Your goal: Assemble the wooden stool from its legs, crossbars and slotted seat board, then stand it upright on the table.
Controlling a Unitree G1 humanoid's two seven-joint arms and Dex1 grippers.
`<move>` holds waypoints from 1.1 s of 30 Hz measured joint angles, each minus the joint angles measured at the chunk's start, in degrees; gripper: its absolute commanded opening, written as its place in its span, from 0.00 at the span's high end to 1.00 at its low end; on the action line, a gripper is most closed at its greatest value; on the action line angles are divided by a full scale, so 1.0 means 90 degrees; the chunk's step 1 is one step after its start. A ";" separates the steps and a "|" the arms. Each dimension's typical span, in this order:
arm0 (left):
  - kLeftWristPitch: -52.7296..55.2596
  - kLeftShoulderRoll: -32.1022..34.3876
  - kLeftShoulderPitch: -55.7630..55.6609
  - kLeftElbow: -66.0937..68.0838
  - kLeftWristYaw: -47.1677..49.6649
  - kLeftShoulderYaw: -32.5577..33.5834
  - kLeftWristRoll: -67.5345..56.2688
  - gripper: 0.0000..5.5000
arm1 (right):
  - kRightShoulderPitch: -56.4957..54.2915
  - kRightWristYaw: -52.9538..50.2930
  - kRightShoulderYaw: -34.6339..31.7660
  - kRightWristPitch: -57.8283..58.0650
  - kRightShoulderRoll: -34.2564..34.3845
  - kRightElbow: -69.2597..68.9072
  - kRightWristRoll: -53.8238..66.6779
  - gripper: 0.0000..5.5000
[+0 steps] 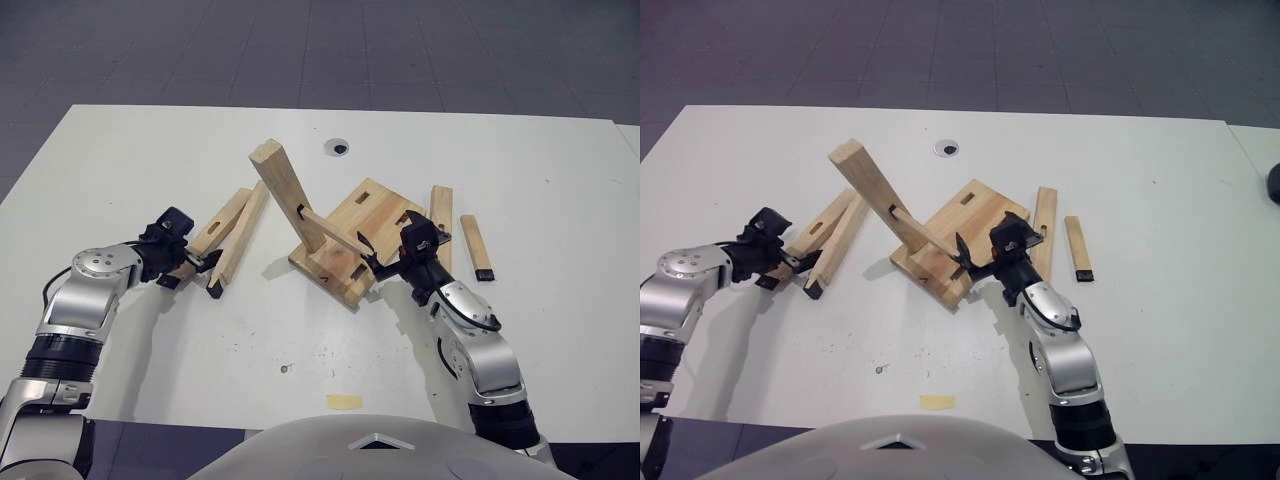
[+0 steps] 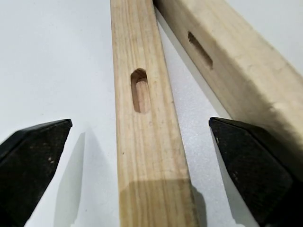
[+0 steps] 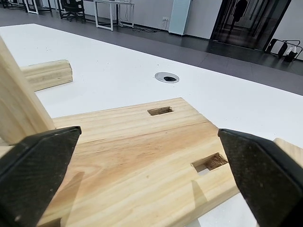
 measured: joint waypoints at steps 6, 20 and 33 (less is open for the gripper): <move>0.0048 0.0131 -0.0088 0.0117 -0.0403 0.0050 0.0233 0.10 | 0.0000 -0.0042 0.0055 0.0000 0.0075 0.0001 -0.0004 0.02; 0.0657 0.0555 0.0792 -0.0390 -0.1371 0.0407 -0.0266 0.55 | -0.0220 -0.0122 -0.0014 -0.0003 0.0189 0.0081 -0.0004 0.02; 0.0728 0.0248 0.0357 -0.0105 -0.0882 0.0400 -0.0022 0.63 | -0.0197 -0.0284 -0.0114 -0.0061 0.0231 0.0089 -0.0009 0.02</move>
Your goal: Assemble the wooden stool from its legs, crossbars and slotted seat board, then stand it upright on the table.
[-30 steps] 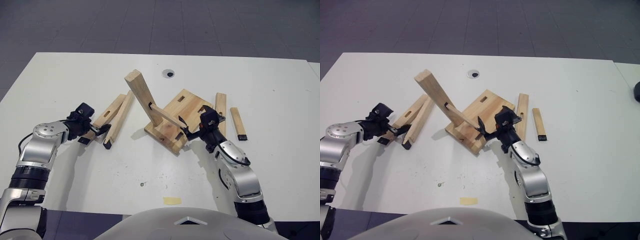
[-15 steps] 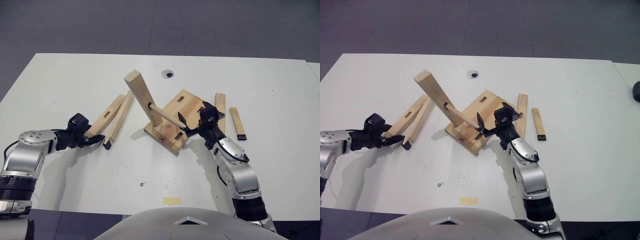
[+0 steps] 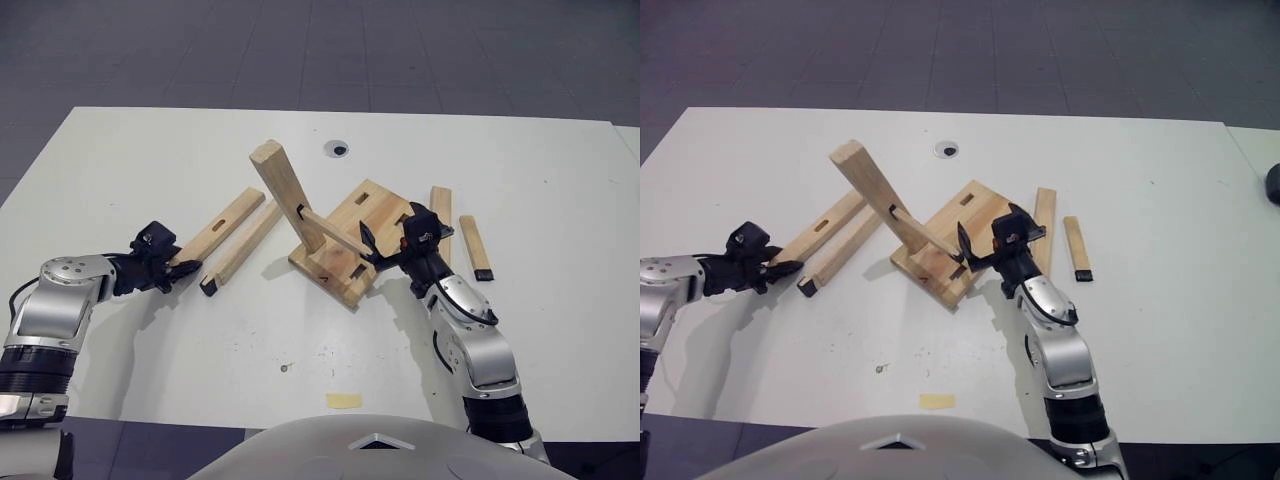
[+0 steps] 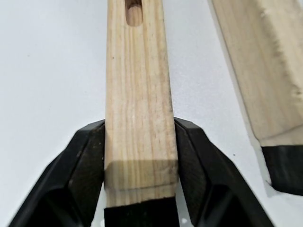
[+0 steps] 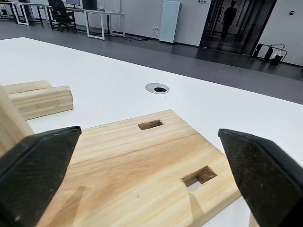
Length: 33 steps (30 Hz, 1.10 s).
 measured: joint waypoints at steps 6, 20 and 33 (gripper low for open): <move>0.0006 -0.0312 -0.0337 0.0248 0.0336 0.0020 0.0042 0.63 | 0.0046 -0.0053 -0.0006 -0.0041 0.0036 0.0024 -0.0005 0.02; -0.0238 -0.1698 -0.1588 -0.0672 0.1719 0.0816 -0.0285 0.63 | -0.0459 -0.0065 -0.0726 -0.0369 0.0072 0.0240 0.0327 0.02; -0.0289 -0.2269 -0.2073 -0.1846 0.1903 0.0497 -0.0385 0.63 | -0.1247 0.0098 -0.1609 0.0145 0.0593 0.0282 0.2366 0.02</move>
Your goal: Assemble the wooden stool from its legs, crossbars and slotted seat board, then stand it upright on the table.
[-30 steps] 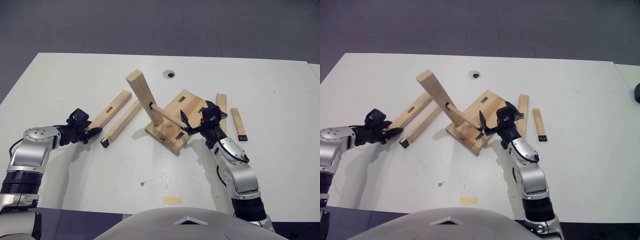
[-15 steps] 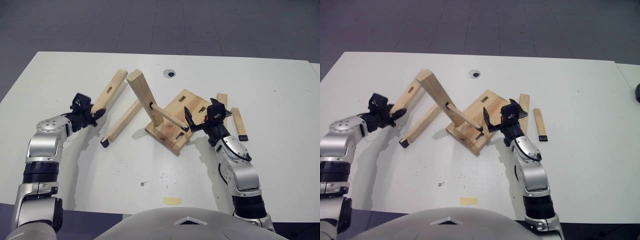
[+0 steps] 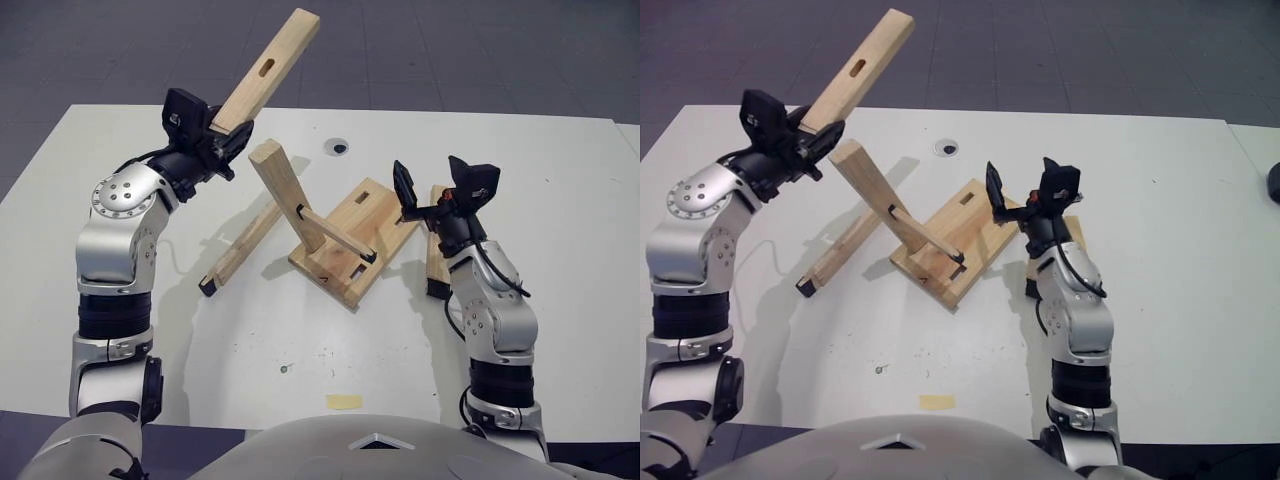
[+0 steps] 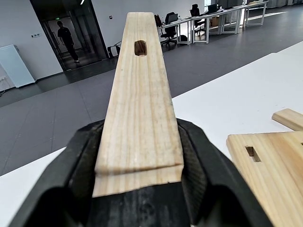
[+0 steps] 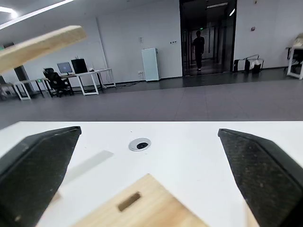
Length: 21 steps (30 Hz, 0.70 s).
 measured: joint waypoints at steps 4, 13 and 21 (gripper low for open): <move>-0.0249 -0.0008 0.0000 -0.0045 -0.0349 -0.0260 0.0001 0.63 | -0.0606 0.0035 -0.0502 0.0898 0.0371 -0.0141 0.2183 0.02; -0.0564 -0.0056 0.0012 -0.0486 -0.1211 -0.0627 -0.0258 0.63 | -0.1890 -0.0886 -0.1646 0.1418 0.0519 0.0709 0.5157 0.02; -0.0562 -0.0102 0.0102 -0.0718 -0.1311 -0.0822 -0.0303 0.63 | -0.2241 -0.0941 -0.1648 0.1346 0.0469 0.1439 0.5206 0.06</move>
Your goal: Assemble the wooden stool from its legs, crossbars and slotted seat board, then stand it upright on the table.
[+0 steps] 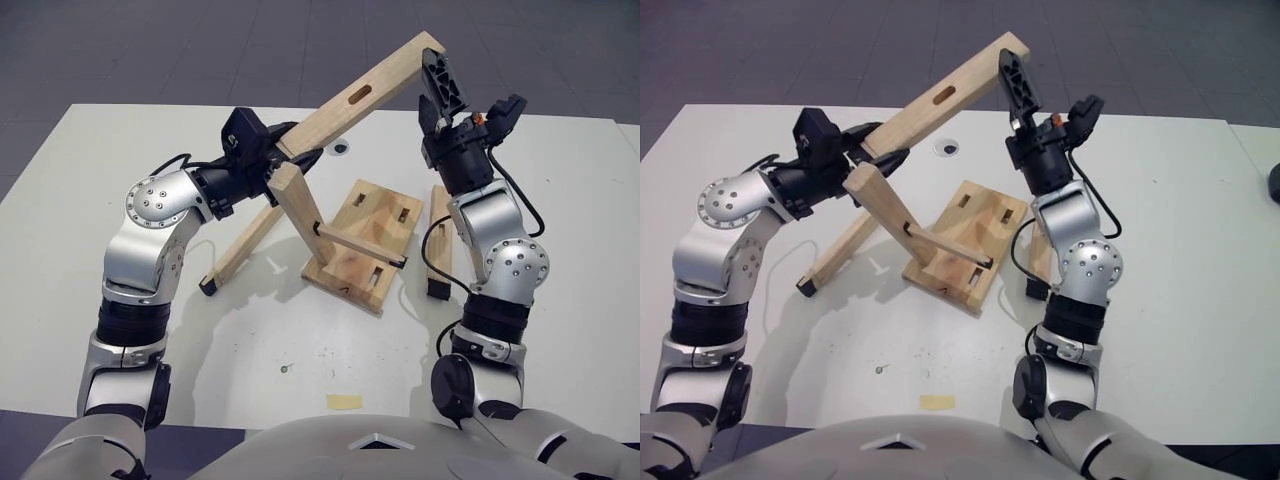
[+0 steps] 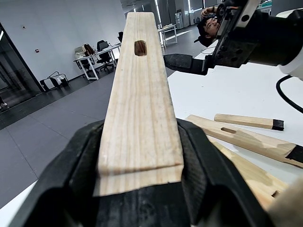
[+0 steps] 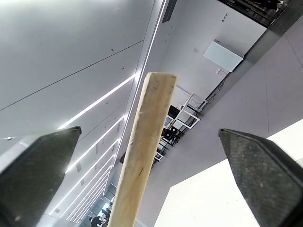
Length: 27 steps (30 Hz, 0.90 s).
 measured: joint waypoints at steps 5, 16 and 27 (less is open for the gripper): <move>0.0003 -0.0013 0.0072 -0.0073 -0.0023 -0.0080 0.0000 0.63 | -0.0365 -0.0108 0.0052 0.0014 0.0063 0.0220 0.0105 0.22; 0.0049 -0.0012 0.0211 -0.0219 -0.0132 -0.0165 -0.0011 0.63 | -0.0381 -0.0392 0.0052 0.0087 0.0130 0.0359 0.0390 0.55; 0.0052 0.0003 0.0223 -0.0232 -0.0253 -0.0176 -0.0051 0.63 | -0.0023 -0.0377 0.0052 0.0256 0.0205 -0.0006 0.0947 0.81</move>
